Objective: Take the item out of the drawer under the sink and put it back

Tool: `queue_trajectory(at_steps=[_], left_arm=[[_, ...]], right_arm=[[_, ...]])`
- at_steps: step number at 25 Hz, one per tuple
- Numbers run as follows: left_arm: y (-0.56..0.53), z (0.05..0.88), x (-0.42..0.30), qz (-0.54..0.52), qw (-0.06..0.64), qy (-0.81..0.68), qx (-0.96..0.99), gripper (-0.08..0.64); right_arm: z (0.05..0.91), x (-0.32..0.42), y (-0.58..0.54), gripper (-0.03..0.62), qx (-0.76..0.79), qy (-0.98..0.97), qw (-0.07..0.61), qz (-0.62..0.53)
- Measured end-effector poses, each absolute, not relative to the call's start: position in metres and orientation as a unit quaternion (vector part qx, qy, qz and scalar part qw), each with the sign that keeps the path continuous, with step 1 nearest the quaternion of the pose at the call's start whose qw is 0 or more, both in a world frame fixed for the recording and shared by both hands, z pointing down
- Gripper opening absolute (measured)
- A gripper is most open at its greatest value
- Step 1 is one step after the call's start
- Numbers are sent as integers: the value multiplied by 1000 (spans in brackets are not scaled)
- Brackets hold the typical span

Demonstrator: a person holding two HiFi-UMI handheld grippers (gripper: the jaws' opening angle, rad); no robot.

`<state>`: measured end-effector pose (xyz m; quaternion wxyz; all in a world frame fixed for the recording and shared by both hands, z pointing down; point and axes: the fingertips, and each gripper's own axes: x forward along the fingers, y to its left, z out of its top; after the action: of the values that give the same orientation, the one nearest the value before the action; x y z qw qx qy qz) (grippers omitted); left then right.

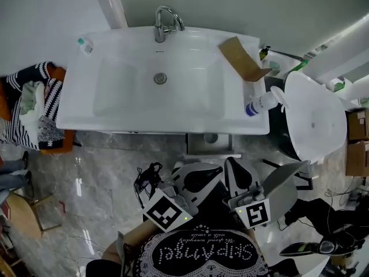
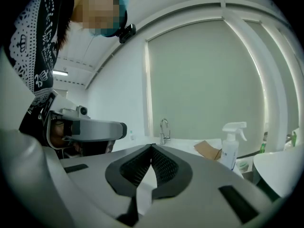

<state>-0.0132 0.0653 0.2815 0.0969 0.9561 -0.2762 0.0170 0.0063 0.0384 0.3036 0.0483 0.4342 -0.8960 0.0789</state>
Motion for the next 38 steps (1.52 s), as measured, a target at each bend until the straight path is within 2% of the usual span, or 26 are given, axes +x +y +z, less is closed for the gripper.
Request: queue_trajectory(at_steps=[8,38], left_arm=[[48,309,-18,83,106,-332,934,3],[57,309,-10,93,84,-318,940,3]], right_arm=[[314,2,38,18,423,-900,48,97],[321,0,48,18,413,-904,60,93]])
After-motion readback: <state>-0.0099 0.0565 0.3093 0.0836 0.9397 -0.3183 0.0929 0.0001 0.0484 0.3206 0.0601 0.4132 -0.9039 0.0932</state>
